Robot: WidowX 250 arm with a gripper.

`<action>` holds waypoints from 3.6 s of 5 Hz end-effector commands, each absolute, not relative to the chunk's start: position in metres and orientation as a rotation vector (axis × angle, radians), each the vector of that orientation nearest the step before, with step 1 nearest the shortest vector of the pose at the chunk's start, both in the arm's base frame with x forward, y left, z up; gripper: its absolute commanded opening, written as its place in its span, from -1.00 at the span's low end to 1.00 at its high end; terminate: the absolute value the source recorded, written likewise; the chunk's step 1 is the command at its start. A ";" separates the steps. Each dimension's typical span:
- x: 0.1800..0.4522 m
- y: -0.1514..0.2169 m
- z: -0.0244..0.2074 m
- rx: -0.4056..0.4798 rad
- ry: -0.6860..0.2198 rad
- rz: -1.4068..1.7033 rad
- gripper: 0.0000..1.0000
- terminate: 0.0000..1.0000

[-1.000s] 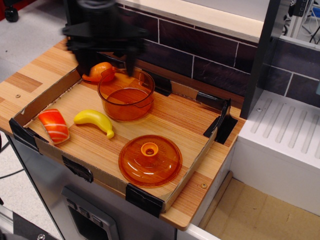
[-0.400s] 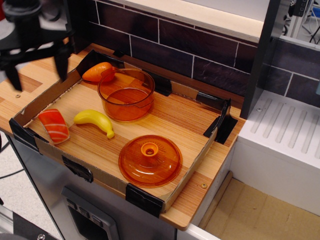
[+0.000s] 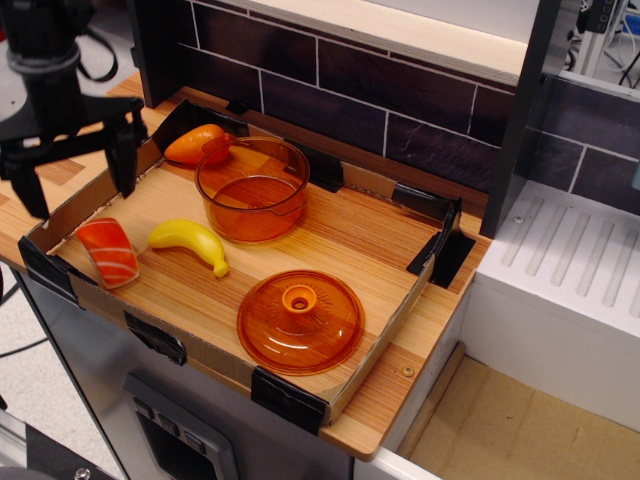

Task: Put sushi in pot

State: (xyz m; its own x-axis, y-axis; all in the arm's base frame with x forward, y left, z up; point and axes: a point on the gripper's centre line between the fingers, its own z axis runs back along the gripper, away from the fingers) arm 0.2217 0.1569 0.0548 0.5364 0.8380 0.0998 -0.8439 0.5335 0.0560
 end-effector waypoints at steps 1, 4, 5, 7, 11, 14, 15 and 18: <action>0.218 0.153 0.050 0.110 -0.091 0.978 1.00 -1.00; 0.219 0.153 0.027 0.145 -0.097 0.991 1.00 -1.00; 0.215 0.151 0.025 0.151 -0.102 0.970 1.00 -1.00; 0.216 0.152 0.025 0.133 -0.120 0.969 -1.00 -1.00; 0.265 0.115 0.115 0.001 -0.143 1.141 -1.00 -1.00; 0.323 0.083 0.065 0.081 -0.167 1.184 -1.00 -1.00; 0.326 0.081 0.060 0.105 -0.154 1.185 -1.00 -1.00; 0.321 0.078 0.087 0.081 -0.203 1.195 1.00 -1.00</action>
